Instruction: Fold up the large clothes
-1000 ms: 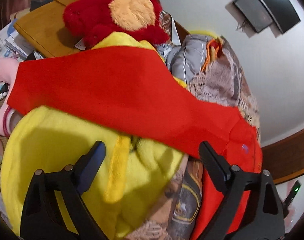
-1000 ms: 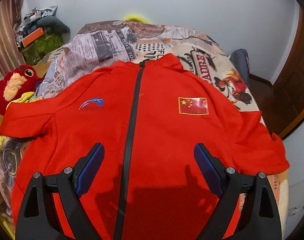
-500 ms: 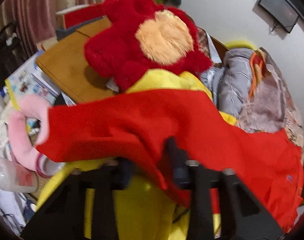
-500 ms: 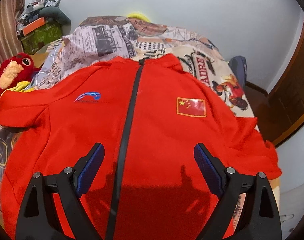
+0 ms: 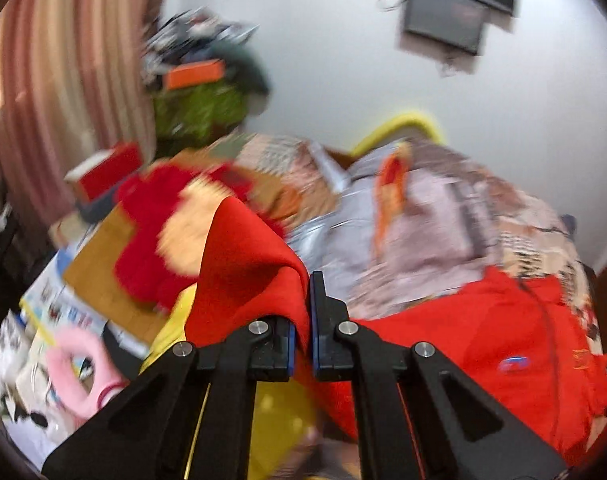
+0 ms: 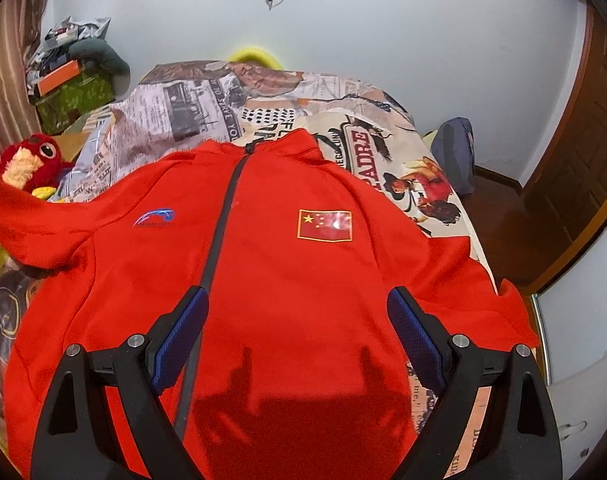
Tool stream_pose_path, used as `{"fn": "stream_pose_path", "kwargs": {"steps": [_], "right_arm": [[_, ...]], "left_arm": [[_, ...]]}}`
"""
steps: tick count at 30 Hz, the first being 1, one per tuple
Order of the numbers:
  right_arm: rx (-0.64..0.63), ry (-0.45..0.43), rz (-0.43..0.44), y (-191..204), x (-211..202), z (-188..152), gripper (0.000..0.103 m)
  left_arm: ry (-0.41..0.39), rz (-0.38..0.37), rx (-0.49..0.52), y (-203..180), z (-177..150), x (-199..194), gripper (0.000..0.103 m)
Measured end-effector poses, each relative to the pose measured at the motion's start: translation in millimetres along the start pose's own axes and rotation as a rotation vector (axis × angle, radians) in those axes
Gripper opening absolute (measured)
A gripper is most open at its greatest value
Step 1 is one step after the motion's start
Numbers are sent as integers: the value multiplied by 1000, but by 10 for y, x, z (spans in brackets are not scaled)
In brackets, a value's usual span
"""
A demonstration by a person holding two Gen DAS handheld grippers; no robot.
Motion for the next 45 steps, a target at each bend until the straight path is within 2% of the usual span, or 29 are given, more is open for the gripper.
{"fn": "stream_pose_path", "kwargs": {"steps": [6,11,17,23,27,29,32,33,34,37,40,45], "right_arm": [[22,-24,16,-184,-45,-29,89],[3,-28,7,-294,-39,-68,89],[-55,-22,6,-391,-47,-169,89],[-74,8,7,-482,-15,-285,89],[-82,30,2,-522,-5,-363,89],[-92,41,-3,-527,-13,-398,89],[-113,53,-10,-509,-36,-435,89],[-124,56,-14,-498,-46,-440,89],[-134,57,-19,-484,-59,-439,89],[-155,55,-25,-417,-109,-419,89],[-161,48,-11,-316,-158,-351,89],[-189,16,12,-34,-219,-136,89]], "left_arm": [[-30,-136,112,-1084,213,-160,4],[-9,-223,224,-2027,53,-155,4],[91,-327,367,-2971,-587,-60,4],[281,-411,511,-3568,-1497,90,4],[370,-440,599,-3716,-2004,114,5],[402,-448,632,-3757,-2173,101,11],[427,-470,664,-3734,-2329,40,37],[433,-483,669,-3702,-2358,-3,51],[435,-496,669,-3648,-2373,-58,60],[415,-515,671,-3462,-2328,-206,61],[384,-498,661,-3241,-2190,-276,64],[290,-413,616,-2637,-1813,-330,69]]}}
Point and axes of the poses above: each gripper's, at about its wrist camera, not at the fingertips, and x roughly the way its jaws point, y to its left, z to its top, the point moved 7 cm from there along x, roughly the way its jaws point, and after that the axes turned 1 degree about z, right-handed, at the moved point
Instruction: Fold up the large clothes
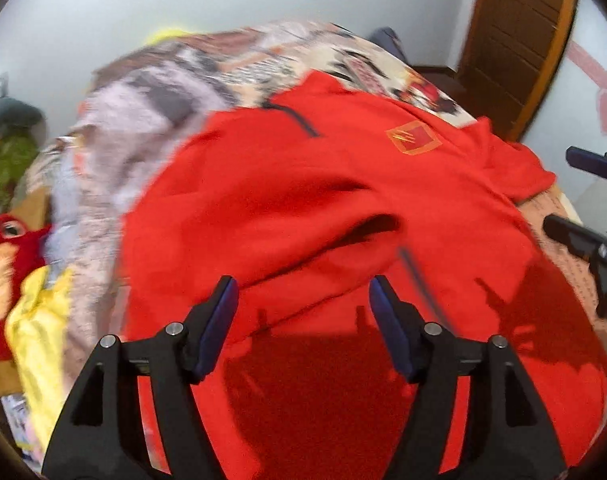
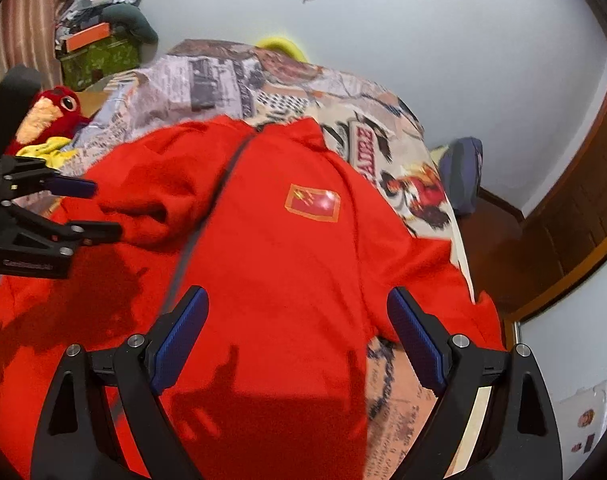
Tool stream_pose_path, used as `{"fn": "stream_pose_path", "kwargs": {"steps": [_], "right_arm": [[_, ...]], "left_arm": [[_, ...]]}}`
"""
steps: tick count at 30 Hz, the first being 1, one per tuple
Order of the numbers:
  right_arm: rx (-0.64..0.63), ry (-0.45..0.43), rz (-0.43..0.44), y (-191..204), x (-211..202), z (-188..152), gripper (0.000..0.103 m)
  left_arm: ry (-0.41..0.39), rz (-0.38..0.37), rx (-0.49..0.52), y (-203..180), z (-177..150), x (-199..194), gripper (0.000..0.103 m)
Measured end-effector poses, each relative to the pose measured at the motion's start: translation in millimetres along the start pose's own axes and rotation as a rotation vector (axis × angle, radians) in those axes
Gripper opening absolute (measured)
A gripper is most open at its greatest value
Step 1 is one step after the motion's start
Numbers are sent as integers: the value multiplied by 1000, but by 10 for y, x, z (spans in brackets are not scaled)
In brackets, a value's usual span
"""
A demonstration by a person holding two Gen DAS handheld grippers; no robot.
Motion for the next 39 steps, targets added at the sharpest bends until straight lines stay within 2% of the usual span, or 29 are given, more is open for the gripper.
{"fn": "stream_pose_path", "kwargs": {"steps": [3,6,11,16,19,25,28,30,32,33,34,35,37,39], "right_arm": [[-20,-20,32,214,-6,207,89],[-45,-26,78,471,54,384,89],[-114,12,137,985,346,580,89],[-217,85,200,1571,717,631,89],[-297,112,206,1835,927,630,88],[-369,210,201,2103,1426,559,86],[-404,249,191,2187,1637,498,76],[-431,232,161,2213,1694,477,65],[-430,230,175,2232,1739,485,45],[-419,228,192,2247,1727,489,40],[-403,220,213,2251,1711,510,26],[-392,209,198,2229,1703,539,7],[-362,176,181,2163,1674,624,6],[-299,130,200,2037,1570,726,6]], "left_arm": [[-38,74,-40,444,-93,-194,74],[-51,125,-83,864,-229,-299,74],[-32,161,-168,1420,-509,-300,74],[15,177,-217,1714,-792,-114,74],[43,167,-233,1789,-904,42,74],[85,160,-214,1813,-1011,297,74],[107,159,-188,1784,-1041,429,74],[128,161,-179,1778,-1062,542,74],[146,158,-182,1781,-1075,632,74],[158,151,-187,1777,-1085,686,74],[170,140,-192,1767,-1091,734,74],[183,126,-196,1752,-1098,784,75],[193,109,-200,1723,-1093,837,79],[188,128,-196,1719,-1063,863,83]]}}
Point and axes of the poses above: each gripper's, at about its wrist camera, not at the fingertips, and x roughly the way its jaws point, y to its left, z to its top, the point moved 7 cm from there along x, roughly the way its jaws point, and after that the axes turned 1 degree about z, right-handed, at the moved point
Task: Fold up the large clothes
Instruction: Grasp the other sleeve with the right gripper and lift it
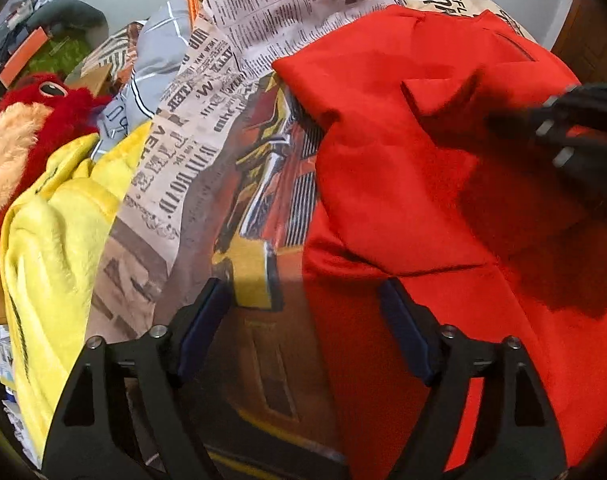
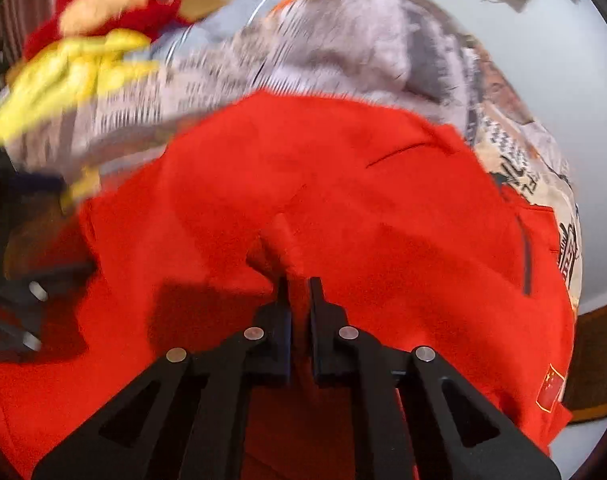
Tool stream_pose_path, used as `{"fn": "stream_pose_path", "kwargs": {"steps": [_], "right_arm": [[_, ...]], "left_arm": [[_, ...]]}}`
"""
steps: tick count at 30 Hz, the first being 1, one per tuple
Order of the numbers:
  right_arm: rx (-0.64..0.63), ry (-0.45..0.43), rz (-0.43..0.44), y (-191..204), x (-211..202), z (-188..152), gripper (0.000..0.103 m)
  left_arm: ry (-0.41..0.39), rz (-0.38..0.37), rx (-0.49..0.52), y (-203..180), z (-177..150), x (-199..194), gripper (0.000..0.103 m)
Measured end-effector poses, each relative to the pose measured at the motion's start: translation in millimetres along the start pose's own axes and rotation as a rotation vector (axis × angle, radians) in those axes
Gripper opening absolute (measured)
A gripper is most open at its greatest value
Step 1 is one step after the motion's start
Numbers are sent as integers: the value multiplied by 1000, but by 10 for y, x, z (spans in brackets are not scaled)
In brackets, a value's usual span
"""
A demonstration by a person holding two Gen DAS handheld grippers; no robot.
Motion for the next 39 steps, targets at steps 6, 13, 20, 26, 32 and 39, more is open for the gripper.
{"fn": "stream_pose_path", "kwargs": {"steps": [6,13,20,26,32,39], "right_arm": [[195,-178,-22,-707,-703,180,5],[360,-356,-118,-1555,-1579,135,5],[505,-368,-163,-2048,-1828,-423,5],[625,-268,-99,-2209,-1539,-1083,5],[741,-139,-9,-2208,-1185,-1722,5],[779,4,91,-2025,-981,-2194,7]], "left_arm": [[37,-46,-40,-47,69,117,93],[11,25,-50,-158,212,171,95],[-32,170,-188,166,323,131,95],[-9,140,-271,301,198,114,95],[12,142,-267,281,108,105,95],[44,159,-263,248,24,49,95]]}}
Point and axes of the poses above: each gripper's, at about its wrist camera, not at the fingertips, and x roughly the way its jaws point, y to its left, z to its top, the point moved 7 cm from there along x, roughly the way its jaws point, and after that the axes turned 1 degree about z, right-handed, at the moved point
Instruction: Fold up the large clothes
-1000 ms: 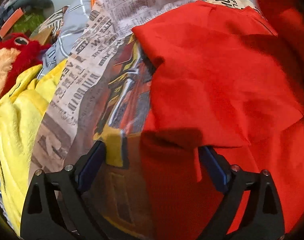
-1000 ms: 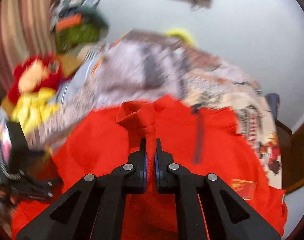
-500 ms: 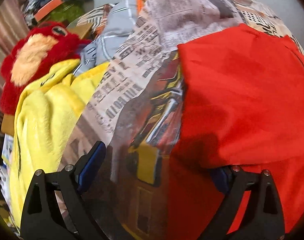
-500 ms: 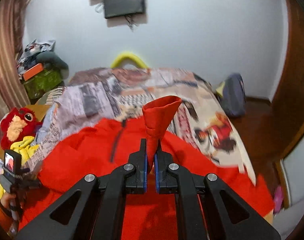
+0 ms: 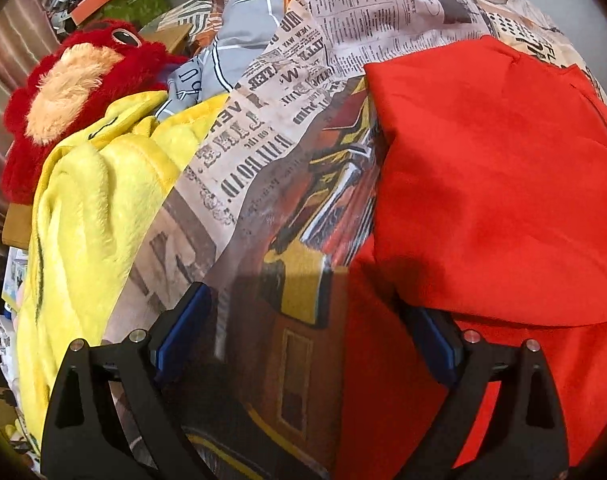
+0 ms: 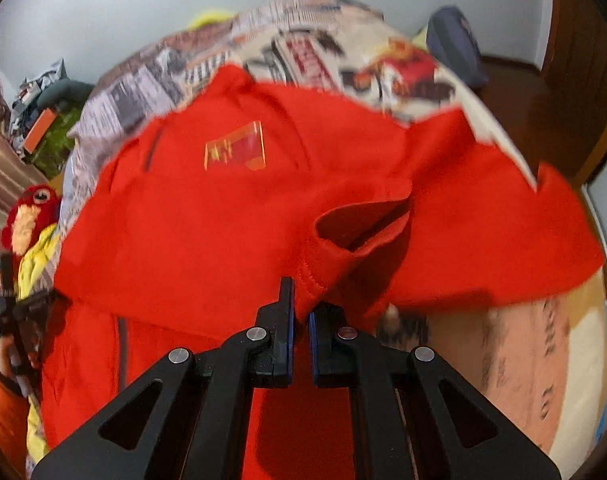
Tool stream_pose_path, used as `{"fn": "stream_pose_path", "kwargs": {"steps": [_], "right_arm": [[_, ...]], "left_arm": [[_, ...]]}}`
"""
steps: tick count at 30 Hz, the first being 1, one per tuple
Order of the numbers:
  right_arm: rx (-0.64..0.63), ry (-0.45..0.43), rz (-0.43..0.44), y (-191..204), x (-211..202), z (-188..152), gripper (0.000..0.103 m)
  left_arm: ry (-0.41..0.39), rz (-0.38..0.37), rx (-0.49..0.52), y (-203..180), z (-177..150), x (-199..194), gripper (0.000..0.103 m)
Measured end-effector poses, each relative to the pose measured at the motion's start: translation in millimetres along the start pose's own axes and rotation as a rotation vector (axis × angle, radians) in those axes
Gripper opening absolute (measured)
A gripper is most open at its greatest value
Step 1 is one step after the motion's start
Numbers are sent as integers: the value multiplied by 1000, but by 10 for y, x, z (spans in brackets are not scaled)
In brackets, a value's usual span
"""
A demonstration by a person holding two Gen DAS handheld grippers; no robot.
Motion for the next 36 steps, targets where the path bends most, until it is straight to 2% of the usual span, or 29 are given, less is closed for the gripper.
{"fn": "stream_pose_path", "kwargs": {"steps": [4,9,15,17,20,25,30,36], "right_arm": [[-13,69,-42,-51,-17,-155,17],[-42,98,-50,-23,-193,-253,25],[-49,5,-37,-80,-646,-185,29],[-27,-46,-36,-150,-816,-109,38],[16,-140,-43,-329,-1108,17,46],[103,-230,-61,-703,-1380,177,49],[210,-238,-92,-1187,-1361,211,49],[363,-153,-121,-1808,-929,82,49]], "left_arm": [[1,14,31,-30,-59,-122,95],[-30,-12,71,-133,-98,-447,95],[-119,-46,132,-373,-15,-999,95],[-164,-70,154,-527,38,-1251,95],[-222,-103,181,-767,121,-1553,95],[-292,-180,227,-1237,233,-1911,95],[-309,-241,269,-1720,311,-1990,95],[-231,-284,308,-2304,290,-1639,95]]}}
Point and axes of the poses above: each gripper's, at about its wrist camera, not at the fingertips, and x roughly the way its jaws point, y to its left, z to its top, the point moved 7 cm from there along x, roughly the way its jaws point, and after that the axes turned 1 degree about z, right-handed, at the moved point
